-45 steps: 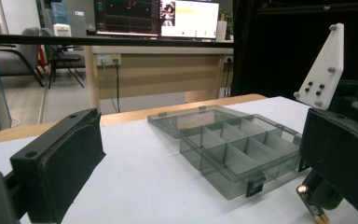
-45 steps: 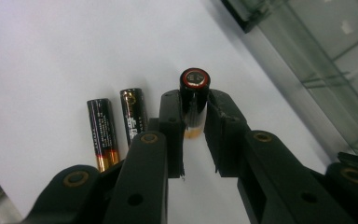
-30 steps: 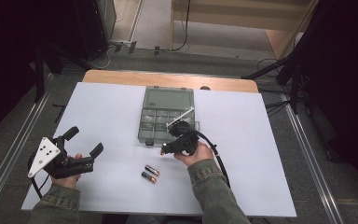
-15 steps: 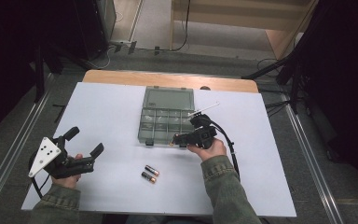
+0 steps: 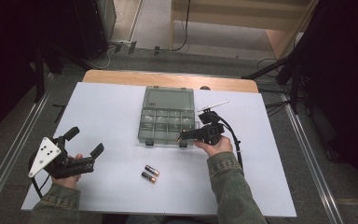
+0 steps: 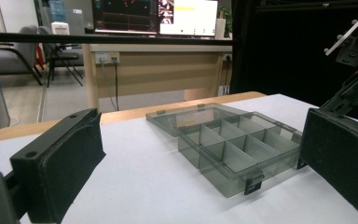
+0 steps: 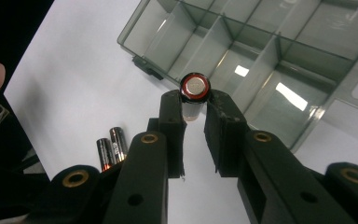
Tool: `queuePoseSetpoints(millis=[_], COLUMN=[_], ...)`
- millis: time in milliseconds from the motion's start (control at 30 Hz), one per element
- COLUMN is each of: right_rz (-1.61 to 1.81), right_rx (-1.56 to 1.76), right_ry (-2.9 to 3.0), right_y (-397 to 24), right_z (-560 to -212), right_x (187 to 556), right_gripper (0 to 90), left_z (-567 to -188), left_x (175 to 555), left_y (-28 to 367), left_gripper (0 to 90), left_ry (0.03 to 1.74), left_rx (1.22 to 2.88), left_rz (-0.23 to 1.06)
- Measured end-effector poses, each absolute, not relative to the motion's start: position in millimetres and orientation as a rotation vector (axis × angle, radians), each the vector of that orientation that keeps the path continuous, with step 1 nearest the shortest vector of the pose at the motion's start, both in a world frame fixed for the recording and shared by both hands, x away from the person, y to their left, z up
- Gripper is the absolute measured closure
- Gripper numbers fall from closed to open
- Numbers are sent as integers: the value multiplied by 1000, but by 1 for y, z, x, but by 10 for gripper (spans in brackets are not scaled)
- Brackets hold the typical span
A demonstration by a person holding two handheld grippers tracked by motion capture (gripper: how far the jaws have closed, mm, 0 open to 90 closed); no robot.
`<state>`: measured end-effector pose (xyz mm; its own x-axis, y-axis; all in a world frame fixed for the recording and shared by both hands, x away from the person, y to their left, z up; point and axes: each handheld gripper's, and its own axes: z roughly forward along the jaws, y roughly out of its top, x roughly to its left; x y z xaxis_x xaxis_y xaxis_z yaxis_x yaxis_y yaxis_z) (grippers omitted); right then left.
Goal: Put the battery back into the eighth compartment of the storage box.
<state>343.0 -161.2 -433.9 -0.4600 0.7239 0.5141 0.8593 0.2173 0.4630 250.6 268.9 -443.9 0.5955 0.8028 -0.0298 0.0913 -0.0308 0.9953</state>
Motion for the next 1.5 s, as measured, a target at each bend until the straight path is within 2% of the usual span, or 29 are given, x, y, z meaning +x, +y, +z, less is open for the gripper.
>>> queuePoseSetpoints(millis=[433, 900, 933, 967, 1033, 1067, 1100, 1133, 1200, 1267, 1500], right_rz=[-1043, -963, -971, -985, -1011, -1048, -1048, -1120, -1144, -1181, -1170], right_rx=[-1588, -1679, -1679, -1686, -1692, -1712, -1712, -1735, -1736, -1731, -1649], right_ry=[-2288, -2331, -2328, -2320, -2306, -2313, -2313, -2317, -2315, -2332, -2416], right_y=[-170, -161, -160, -160, -159, -159, -159, -159, -159, -156, -146], right_z=[-435, -438, -438, -438, -438, -435, -435, -431, -430, -425, -421], right_x=[347, 349, 349, 349, 349, 346, 346, 343, 342, 338, 330], right_gripper=[781, 767, 709, 557, 411, 264, 264, 154, 123, 0, 0], left_z=[-444, -445, -445, -445, -445, -445, -445, -445, -445, -445, -445], left_x=[251, 252, 252, 252, 251, 251, 251, 251, 251, 251, 251], left_y=[267, 267, 267, 267, 267, 267, 267, 267, 267, 267, 267], left_gripper=[0, 0, 0, 0, 0, 0, 0, 0, 0, 0, 0], left_ry=[786, 786, 786, 785, 785, 785, 784, 784, 784, 785, 785], left_rx=[1520, 1525, 1526, 1526, 1523, 1522, 1523, 1524, 1524, 1522, 1523], left_rz=[673, 669, 669, 670, 670, 671, 671, 670, 671, 670, 672])
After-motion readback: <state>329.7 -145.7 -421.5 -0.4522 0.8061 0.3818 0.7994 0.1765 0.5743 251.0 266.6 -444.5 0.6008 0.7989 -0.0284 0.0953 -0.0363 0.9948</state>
